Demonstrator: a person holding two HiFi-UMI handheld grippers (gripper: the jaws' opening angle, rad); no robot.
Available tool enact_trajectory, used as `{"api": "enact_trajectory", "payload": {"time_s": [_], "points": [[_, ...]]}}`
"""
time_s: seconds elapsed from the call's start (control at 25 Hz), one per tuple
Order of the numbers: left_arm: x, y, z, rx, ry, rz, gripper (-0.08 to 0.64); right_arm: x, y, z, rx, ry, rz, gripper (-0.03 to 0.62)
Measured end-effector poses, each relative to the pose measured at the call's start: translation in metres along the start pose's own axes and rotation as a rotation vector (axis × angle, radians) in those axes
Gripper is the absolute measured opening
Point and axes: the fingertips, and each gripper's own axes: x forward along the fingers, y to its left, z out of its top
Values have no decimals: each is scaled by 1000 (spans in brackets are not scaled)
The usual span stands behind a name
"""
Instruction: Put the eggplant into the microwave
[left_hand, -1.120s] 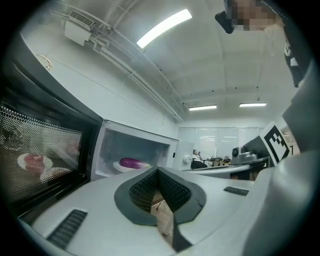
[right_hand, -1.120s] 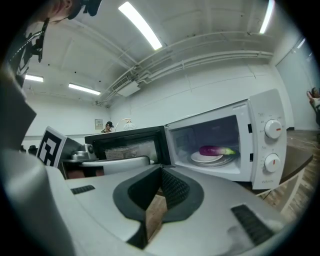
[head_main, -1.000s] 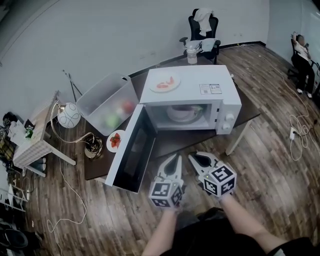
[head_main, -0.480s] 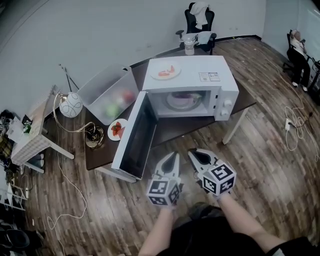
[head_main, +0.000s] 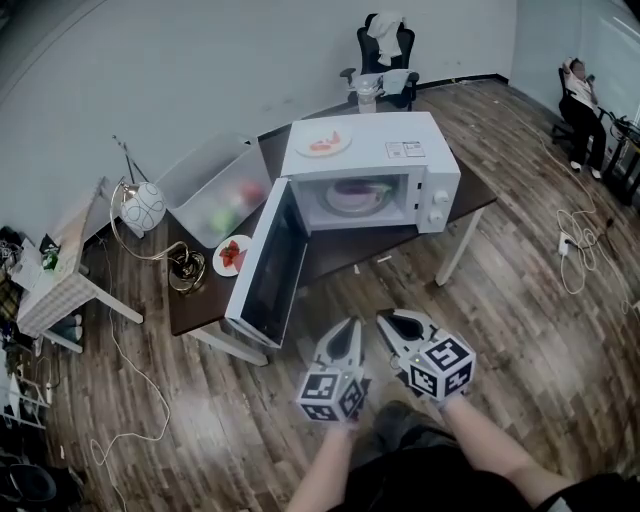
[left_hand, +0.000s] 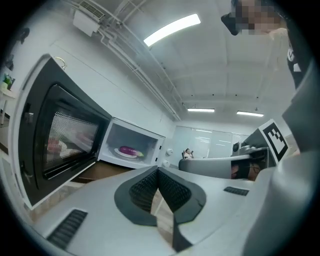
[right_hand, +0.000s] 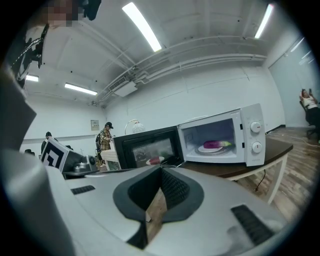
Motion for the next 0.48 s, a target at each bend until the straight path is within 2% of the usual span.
{"api": "enact_trajectory", "payload": {"time_s": [0.2, 0.48], "points": [[-31, -22, -16, 37, 9, -15, -6, -23, 22, -22, 15, 2, -12, -2], [-57, -27, -20, 69, -2, -1, -6, -38, 41, -35, 38, -14, -8, -2]]}}
